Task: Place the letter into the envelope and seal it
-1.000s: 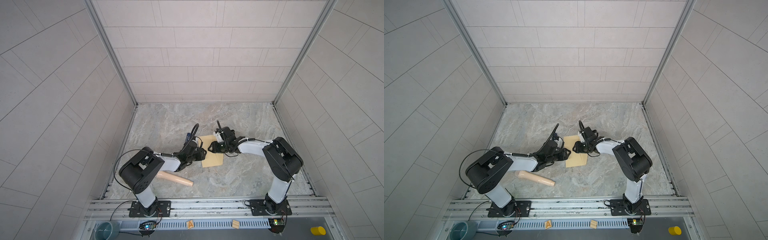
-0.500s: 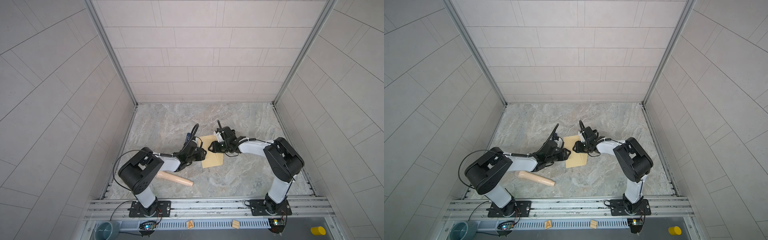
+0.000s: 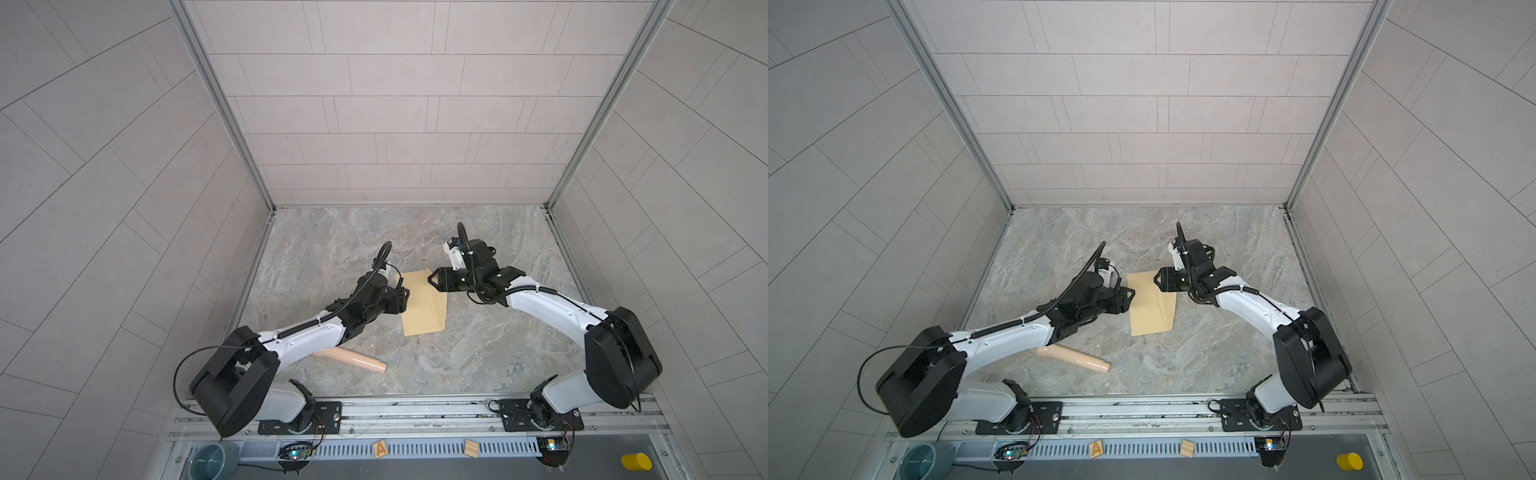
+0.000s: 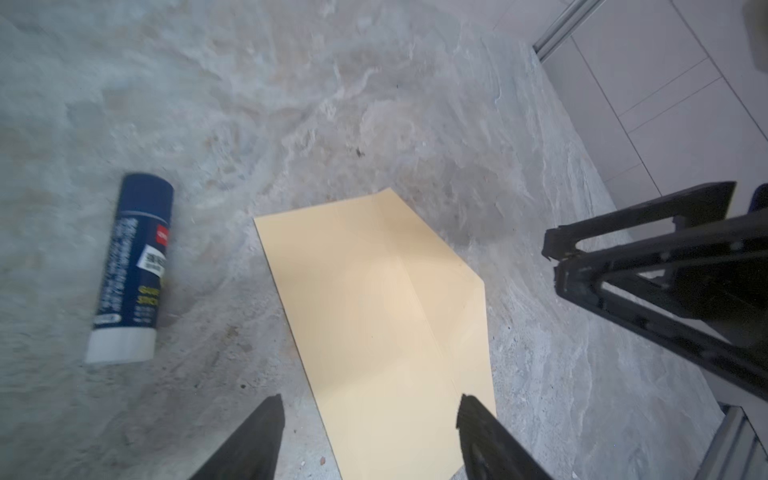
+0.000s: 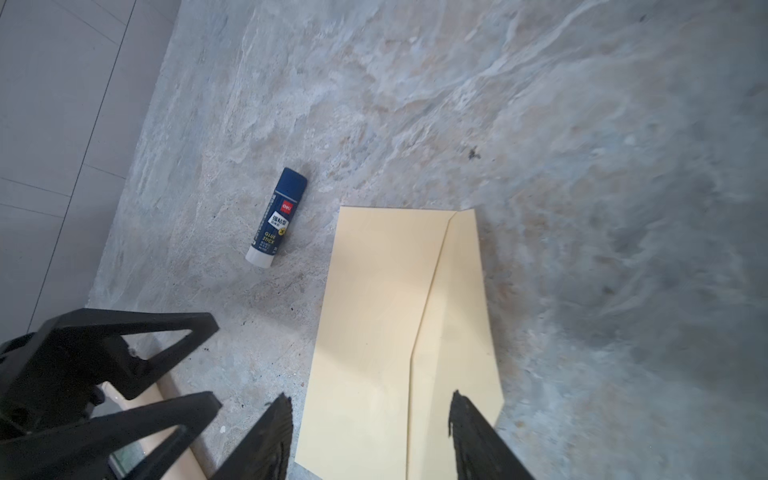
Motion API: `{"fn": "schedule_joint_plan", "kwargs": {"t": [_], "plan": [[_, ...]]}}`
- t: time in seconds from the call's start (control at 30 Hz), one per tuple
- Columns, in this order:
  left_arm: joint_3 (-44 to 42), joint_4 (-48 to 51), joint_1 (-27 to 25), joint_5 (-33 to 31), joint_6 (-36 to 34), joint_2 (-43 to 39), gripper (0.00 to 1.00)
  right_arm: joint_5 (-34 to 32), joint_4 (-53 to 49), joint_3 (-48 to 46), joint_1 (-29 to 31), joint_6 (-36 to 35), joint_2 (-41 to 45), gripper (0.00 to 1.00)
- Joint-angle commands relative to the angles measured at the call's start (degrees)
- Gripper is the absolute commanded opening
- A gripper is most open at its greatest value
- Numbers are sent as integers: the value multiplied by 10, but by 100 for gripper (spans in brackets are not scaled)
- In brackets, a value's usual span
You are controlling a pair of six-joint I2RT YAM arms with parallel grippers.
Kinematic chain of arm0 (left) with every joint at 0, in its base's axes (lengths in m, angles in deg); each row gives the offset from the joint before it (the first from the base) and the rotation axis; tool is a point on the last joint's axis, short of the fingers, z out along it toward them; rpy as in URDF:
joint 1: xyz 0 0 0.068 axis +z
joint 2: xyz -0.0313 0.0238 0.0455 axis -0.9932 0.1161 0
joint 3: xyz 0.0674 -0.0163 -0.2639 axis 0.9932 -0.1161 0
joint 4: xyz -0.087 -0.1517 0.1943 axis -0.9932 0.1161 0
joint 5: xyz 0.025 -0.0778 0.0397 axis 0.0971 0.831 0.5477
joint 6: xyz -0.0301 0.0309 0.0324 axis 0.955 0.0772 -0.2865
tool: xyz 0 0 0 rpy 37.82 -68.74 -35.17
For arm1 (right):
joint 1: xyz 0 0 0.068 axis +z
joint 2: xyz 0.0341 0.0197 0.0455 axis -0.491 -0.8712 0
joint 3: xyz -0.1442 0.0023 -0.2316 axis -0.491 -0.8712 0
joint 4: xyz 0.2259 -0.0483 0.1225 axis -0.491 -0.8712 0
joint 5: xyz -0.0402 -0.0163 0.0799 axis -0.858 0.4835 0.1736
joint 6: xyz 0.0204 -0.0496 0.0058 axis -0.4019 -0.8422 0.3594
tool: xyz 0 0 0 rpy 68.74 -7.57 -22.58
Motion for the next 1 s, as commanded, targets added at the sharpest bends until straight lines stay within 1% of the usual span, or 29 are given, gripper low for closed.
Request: {"fn": "schedule_joint_plan", "kwargs": {"t": [0.0,0.07,0.1,0.13,0.17,0.2,0.27,0.3,0.6,0.7,0.8,0.97], "plan": [[14,52,1,-69,-56,-30,76,-54,-25,-16,-15,-39,26,63],[22,66,4,-85,-74,-39,83,-55,-21,-22,-25,-51,27,63],[25,69,7,-85,-78,-39,84,-52,-22,-22,-29,-54,24,64],[28,70,11,-84,-81,-40,86,-47,-23,-21,-33,-57,18,68],[30,69,15,-82,-82,-40,87,-43,-24,-19,-36,-58,9,70],[31,66,19,-82,-84,-39,89,-38,-25,-17,-39,-59,3,70],[34,61,30,-80,-86,-35,97,-30,-28,-11,-42,-59,-16,71],[38,60,35,-78,-88,-31,98,-28,-29,-9,-43,-57,-25,71],[43,47,56,-72,-96,-14,100,28,-56,41,-54,-52,-121,71],[43,40,61,-73,-98,-9,100,42,-56,52,-55,-47,-148,68],[43,37,66,-80,-99,-2,100,54,-46,53,-55,-41,-166,63],[53,41,76,-92,-96,24,100,76,-21,46,-55,-23,-182,47]]}}
